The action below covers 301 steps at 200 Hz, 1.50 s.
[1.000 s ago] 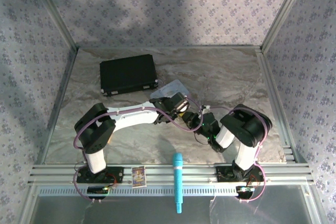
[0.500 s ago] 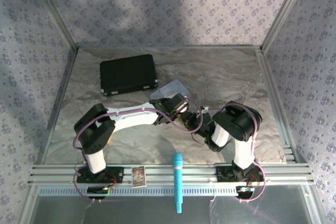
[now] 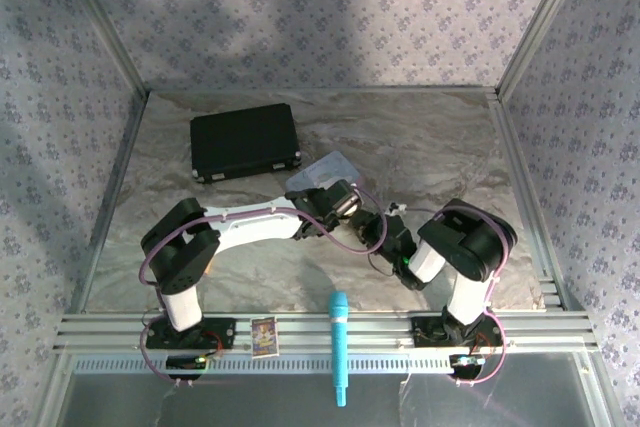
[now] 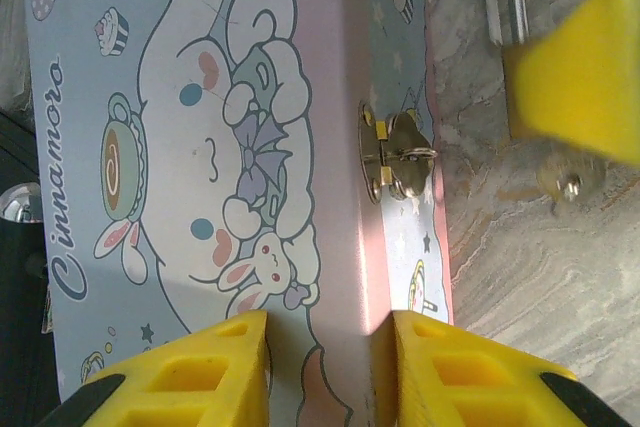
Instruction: Unlock a padlock with a key
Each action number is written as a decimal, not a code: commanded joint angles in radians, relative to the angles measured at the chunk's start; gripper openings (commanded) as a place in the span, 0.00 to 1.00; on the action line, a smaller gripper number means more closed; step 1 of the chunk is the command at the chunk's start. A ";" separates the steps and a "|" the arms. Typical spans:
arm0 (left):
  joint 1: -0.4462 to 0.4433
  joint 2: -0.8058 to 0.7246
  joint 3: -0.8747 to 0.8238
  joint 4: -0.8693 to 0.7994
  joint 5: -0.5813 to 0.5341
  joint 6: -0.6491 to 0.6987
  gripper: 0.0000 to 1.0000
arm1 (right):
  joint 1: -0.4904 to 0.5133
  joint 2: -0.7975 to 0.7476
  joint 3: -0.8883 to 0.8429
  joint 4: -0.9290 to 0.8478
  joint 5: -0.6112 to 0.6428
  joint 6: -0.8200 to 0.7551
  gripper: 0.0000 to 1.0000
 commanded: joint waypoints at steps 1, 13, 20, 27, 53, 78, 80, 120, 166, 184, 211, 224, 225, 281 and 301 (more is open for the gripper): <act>0.001 0.056 -0.063 -0.189 0.128 -0.030 0.31 | 0.038 0.023 0.040 -0.016 0.067 -0.005 0.00; 0.001 0.056 -0.061 -0.196 0.120 -0.030 0.31 | 0.019 0.044 0.029 0.014 0.054 -0.003 0.00; 0.001 0.058 -0.062 -0.200 0.115 -0.028 0.31 | 0.005 0.057 0.013 0.040 0.042 0.003 0.00; 0.001 0.058 -0.063 -0.201 0.108 -0.028 0.31 | -0.007 0.067 -0.003 0.054 0.033 0.004 0.00; 0.004 0.056 -0.062 -0.199 0.091 -0.037 0.31 | -0.016 0.073 -0.033 -0.008 -0.023 -0.005 0.00; 0.004 0.059 -0.047 -0.200 0.072 -0.050 0.33 | -0.030 0.083 -0.046 -0.074 -0.107 -0.028 0.00; 0.003 0.059 -0.046 -0.200 0.068 -0.050 0.33 | -0.033 0.083 -0.047 -0.081 -0.116 -0.030 0.00; 0.006 0.037 -0.032 -0.177 -0.034 -0.090 0.50 | -0.107 0.057 -0.078 -0.251 -0.301 -0.112 0.00; 0.003 0.015 -0.023 -0.126 -0.089 -0.177 0.72 | -0.202 -0.056 -0.030 -0.614 -0.514 -0.304 0.00; 0.003 0.010 -0.022 -0.113 -0.127 -0.211 0.76 | -0.230 -0.166 0.004 -0.834 -0.536 -0.397 0.00; 0.003 -0.019 -0.034 -0.080 -0.169 -0.255 0.78 | -0.288 -0.335 0.056 -1.159 -0.558 -0.538 0.00; 0.003 -0.031 -0.037 -0.071 -0.176 -0.264 0.79 | -0.331 -0.373 0.081 -1.275 -0.586 -0.611 0.00; 0.003 -0.032 -0.037 -0.071 -0.177 -0.264 0.79 | -0.332 -0.374 0.083 -1.279 -0.585 -0.618 0.00; 0.003 -0.043 -0.049 -0.073 -0.217 -0.279 0.82 | -0.411 -0.310 0.206 -1.585 -0.632 -0.874 0.00; 0.006 -0.058 -0.070 -0.077 -0.252 -0.305 0.84 | -0.426 -0.313 0.249 -1.681 -0.604 -0.936 0.00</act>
